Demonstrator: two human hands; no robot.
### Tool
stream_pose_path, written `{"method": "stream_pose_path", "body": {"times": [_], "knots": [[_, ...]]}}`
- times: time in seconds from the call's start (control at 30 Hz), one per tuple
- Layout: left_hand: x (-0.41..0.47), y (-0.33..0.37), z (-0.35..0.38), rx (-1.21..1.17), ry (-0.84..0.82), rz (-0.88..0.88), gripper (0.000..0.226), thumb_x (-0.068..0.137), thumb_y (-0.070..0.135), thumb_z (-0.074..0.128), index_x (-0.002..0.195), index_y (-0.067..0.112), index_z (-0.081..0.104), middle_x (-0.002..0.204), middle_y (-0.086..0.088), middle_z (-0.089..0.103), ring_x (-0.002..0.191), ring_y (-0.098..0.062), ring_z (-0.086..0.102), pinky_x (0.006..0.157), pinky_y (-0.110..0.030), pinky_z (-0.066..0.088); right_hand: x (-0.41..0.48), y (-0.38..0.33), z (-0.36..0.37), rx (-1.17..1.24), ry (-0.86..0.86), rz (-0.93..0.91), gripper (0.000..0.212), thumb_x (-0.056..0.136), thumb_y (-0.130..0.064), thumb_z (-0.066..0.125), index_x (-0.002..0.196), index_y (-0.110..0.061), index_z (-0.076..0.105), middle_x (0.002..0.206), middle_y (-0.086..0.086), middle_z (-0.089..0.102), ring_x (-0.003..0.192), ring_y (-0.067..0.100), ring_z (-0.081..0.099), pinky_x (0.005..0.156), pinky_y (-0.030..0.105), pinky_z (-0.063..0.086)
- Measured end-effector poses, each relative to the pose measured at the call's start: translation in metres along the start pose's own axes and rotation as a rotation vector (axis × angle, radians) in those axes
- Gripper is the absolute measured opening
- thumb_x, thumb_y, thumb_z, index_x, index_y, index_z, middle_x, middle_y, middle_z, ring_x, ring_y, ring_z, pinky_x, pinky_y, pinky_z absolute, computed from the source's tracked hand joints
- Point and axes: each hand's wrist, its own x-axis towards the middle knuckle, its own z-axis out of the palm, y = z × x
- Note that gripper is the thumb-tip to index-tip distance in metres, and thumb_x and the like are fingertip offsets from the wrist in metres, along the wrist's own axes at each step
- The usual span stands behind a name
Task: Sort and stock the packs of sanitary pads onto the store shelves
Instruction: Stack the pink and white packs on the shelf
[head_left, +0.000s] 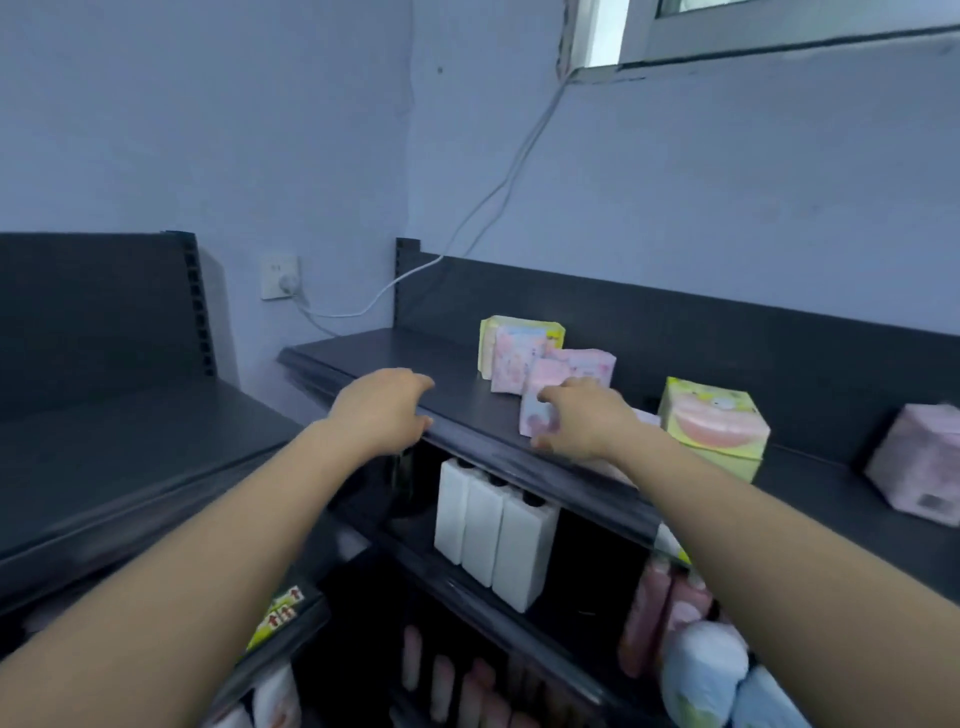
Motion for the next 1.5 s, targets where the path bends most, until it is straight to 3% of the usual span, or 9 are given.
{"method": "stream_pose_path", "body": {"times": [0.33, 0.53, 0.7, 0.83, 1.03, 1.13, 1.23, 1.4, 1.5], "knots": [[0.07, 0.077, 0.043, -0.116, -0.051, 0.169, 0.058, 0.094, 0.035, 0.054, 0.147, 0.032, 0.031, 0.141, 0.0, 0.041, 0.126, -0.025, 0.045, 0.096, -0.042, 0.045, 0.01, 0.075, 0.039, 0.003, -0.069, 0.112, 0.071, 0.083, -0.053, 0.061, 0.144, -0.027, 0.035, 0.142, 0.007, 0.043, 0.123, 0.033, 0.041, 0.099, 0.04, 0.04], [0.134, 0.112, 0.075, -0.353, -0.064, 0.107, 0.062, 0.09, 0.062, 0.044, 0.145, 0.034, 0.033, 0.148, -0.004, 0.029, 0.124, -0.031, 0.046, 0.096, -0.043, 0.046, 0.042, 0.081, 0.026, -0.112, -0.04, 0.08, 0.054, 0.082, -0.056, 0.06, 0.13, -0.036, 0.048, 0.121, -0.001, 0.06, 0.111, 0.026, 0.054, 0.076, 0.032, 0.043], [0.176, 0.113, 0.088, -0.662, -0.183, -0.113, 0.081, 0.076, 0.08, 0.047, 0.136, 0.025, 0.042, 0.136, -0.004, 0.047, 0.122, -0.028, 0.05, 0.098, -0.041, 0.045, 0.075, 0.115, 0.013, 0.366, -0.009, 0.232, 0.045, 0.077, -0.049, 0.07, 0.112, -0.025, 0.054, 0.112, -0.004, 0.062, 0.103, 0.022, 0.059, 0.085, 0.037, 0.049], [0.205, 0.093, 0.084, -0.737, -0.271, -0.148, 0.072, 0.075, 0.053, 0.071, 0.132, 0.019, 0.04, 0.115, -0.001, 0.049, 0.105, -0.021, 0.052, 0.08, -0.031, 0.045, 0.107, 0.13, 0.038, 0.608, 0.246, 0.307, 0.043, 0.082, -0.047, 0.069, 0.119, -0.029, 0.059, 0.123, -0.007, 0.062, 0.115, 0.019, 0.056, 0.098, 0.038, 0.045], [0.237, 0.067, 0.069, -0.516, -0.376, -0.017, 0.066, 0.082, 0.011, 0.048, 0.143, 0.037, 0.039, 0.122, -0.003, 0.049, 0.101, -0.022, 0.052, 0.068, -0.025, 0.044, 0.155, 0.123, 0.054, 0.819, 0.302, 0.396, 0.054, 0.08, -0.049, 0.071, 0.124, -0.021, 0.056, 0.123, -0.005, 0.06, 0.109, 0.016, 0.057, 0.085, 0.029, 0.044], [0.247, 0.051, 0.079, -0.426, -0.256, 0.018, 0.057, 0.077, 0.042, 0.053, 0.132, 0.032, 0.053, 0.136, 0.001, 0.047, 0.121, -0.021, 0.047, 0.093, -0.031, 0.043, 0.172, 0.133, 0.054, 0.945, 0.266, 0.465, 0.043, 0.077, -0.045, 0.075, 0.104, -0.015, 0.058, 0.11, 0.0, 0.064, 0.097, 0.019, 0.062, 0.077, 0.032, 0.048], [0.248, 0.044, 0.091, -0.159, -0.146, 0.161, 0.081, 0.058, 0.074, 0.066, 0.126, 0.033, 0.052, 0.122, 0.004, 0.034, 0.119, -0.016, 0.031, 0.1, -0.037, 0.03, 0.184, 0.143, 0.047, 1.082, 0.179, 0.503, 0.03, 0.078, -0.036, 0.075, 0.081, -0.014, 0.056, 0.087, 0.004, 0.066, 0.072, 0.018, 0.062, 0.06, 0.028, 0.045], [0.266, 0.029, 0.094, -0.17, -0.054, 0.291, 0.065, 0.063, 0.062, 0.075, 0.122, 0.04, 0.059, 0.159, 0.005, -0.007, 0.145, -0.018, -0.014, 0.115, -0.055, 0.006, 0.203, 0.15, 0.038, 1.137, 0.055, 0.494, 0.019, 0.084, -0.024, 0.07, 0.08, -0.01, 0.059, 0.077, 0.004, 0.063, 0.064, 0.016, 0.057, 0.057, 0.024, 0.041], [0.273, 0.021, 0.096, -0.321, -0.181, 0.3, 0.071, 0.068, 0.053, 0.078, 0.133, 0.036, 0.053, 0.16, 0.008, 0.006, 0.145, -0.014, -0.006, 0.117, -0.042, 0.018, 0.215, 0.151, 0.037, 1.151, 0.006, 0.475, 0.01, 0.086, -0.02, 0.067, 0.087, -0.01, 0.066, 0.079, 0.004, 0.069, 0.063, 0.014, 0.063, 0.057, 0.022, 0.045]]}}
